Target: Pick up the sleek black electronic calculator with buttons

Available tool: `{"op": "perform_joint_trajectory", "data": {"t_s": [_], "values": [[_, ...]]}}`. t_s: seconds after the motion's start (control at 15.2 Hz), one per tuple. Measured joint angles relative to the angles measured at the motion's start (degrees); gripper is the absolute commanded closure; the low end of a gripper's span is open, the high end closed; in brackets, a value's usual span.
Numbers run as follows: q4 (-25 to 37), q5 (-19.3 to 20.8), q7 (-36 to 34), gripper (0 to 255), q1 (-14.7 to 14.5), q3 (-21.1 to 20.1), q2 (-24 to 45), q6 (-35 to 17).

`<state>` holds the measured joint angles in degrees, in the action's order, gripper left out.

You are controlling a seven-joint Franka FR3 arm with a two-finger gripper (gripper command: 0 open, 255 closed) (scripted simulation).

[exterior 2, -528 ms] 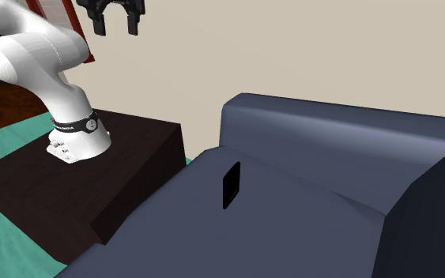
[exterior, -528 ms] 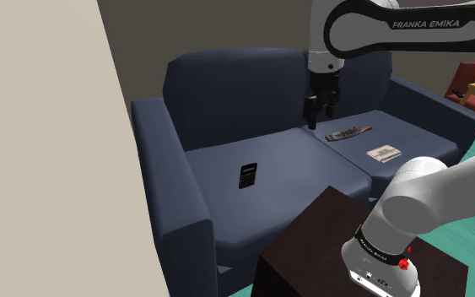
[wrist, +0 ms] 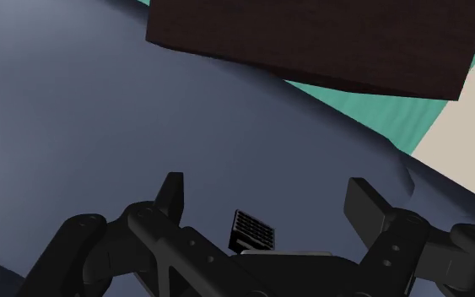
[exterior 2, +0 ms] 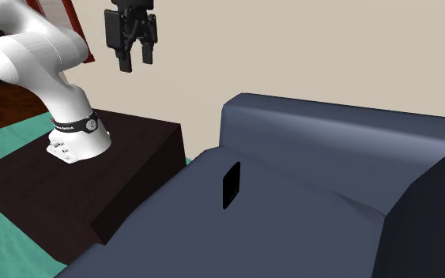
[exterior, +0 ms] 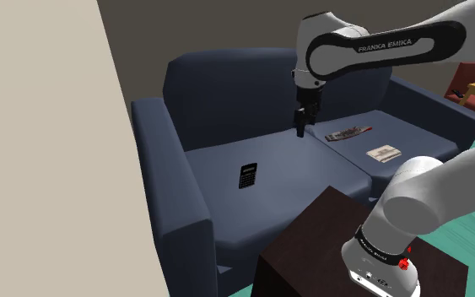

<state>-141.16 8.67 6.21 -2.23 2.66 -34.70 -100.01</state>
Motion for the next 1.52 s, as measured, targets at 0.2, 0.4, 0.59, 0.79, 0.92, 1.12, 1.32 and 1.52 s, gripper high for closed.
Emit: {"op": "perform_joint_trajectory", "data": {"t_s": [0.2, 0.4, 0.59, 0.79, 0.92, 1.12, 1.32, 1.52], "values": [[-1.3, 0.5, 4.9, 0, -1.2, 1.7, 4.6, -6.8], [-0.9, 0.7, 10.2, 0, -2.3, 3.6, 10.0, -12.9], [-0.9, 0.5, 15.7, 0, -3.3, 5.1, 15.2, -19.1], [0.6, -0.4, 21.8, 0, -4.3, 6.6, 21.6, -24.8], [2.9, -1.6, 25.7, 0, -5.1, 7.1, 26.4, -27.9], [4.6, -3.6, 31.6, 0, -6.0, 7.3, 32.2, -32.5], [8.3, -6.4, 37.9, 0, -6.6, 6.8, 39.7, -36.9], [10.9, -8.9, 44.1, 0, -6.3, 5.6, 45.4, -40.5]]}}
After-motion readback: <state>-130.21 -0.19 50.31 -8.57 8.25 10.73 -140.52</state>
